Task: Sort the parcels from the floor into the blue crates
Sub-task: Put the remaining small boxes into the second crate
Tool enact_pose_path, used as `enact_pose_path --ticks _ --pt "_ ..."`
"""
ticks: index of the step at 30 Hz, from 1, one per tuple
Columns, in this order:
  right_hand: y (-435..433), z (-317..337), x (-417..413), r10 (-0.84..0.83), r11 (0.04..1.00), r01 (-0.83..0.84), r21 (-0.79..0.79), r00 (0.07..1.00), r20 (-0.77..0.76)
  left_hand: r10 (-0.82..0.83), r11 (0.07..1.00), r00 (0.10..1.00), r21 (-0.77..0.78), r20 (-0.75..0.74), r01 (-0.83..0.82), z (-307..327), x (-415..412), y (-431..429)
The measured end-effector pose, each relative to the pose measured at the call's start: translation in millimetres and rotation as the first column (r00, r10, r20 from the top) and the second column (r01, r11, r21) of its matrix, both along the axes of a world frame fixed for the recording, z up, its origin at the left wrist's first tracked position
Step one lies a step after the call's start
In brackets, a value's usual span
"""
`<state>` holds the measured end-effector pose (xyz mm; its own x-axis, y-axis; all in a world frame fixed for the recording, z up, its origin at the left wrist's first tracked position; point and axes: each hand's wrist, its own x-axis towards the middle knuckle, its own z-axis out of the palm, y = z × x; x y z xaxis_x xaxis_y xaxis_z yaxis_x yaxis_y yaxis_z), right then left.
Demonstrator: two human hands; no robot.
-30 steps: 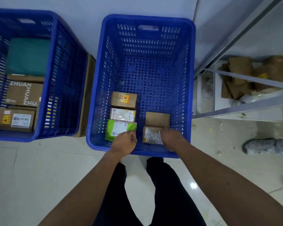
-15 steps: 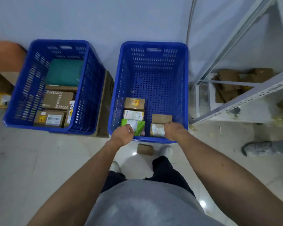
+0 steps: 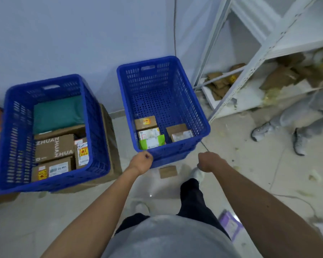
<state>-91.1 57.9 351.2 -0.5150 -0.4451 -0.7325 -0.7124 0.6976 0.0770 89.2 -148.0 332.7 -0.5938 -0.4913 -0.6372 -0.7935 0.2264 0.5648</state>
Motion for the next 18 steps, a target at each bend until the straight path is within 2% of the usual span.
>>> enact_pose_path --ticks 7,10,13,18 --pt "45.6 0.7 65.1 -0.143 0.989 0.142 0.044 0.989 0.041 -0.145 0.986 0.989 0.087 0.001 0.144 -8.0 42.3 23.6" --pt "51.7 -10.1 73.6 -0.153 0.987 0.151 0.06 0.987 0.042 0.041 0.989 0.999 0.142 -0.024 -0.037 -22.8 57.6 31.7" --pt "50.0 -19.9 78.5 -0.125 0.991 0.124 0.042 0.991 0.04 0.228 0.963 0.972 0.159 -0.058 -0.216 -35.4 81.1 43.3" --pt "52.3 -64.4 87.5 -0.023 1.0 0.023 -0.015 0.998 0.054 0.157 0.98 0.987 0.117 0.043 -0.161 -61.8 122.0 69.8"
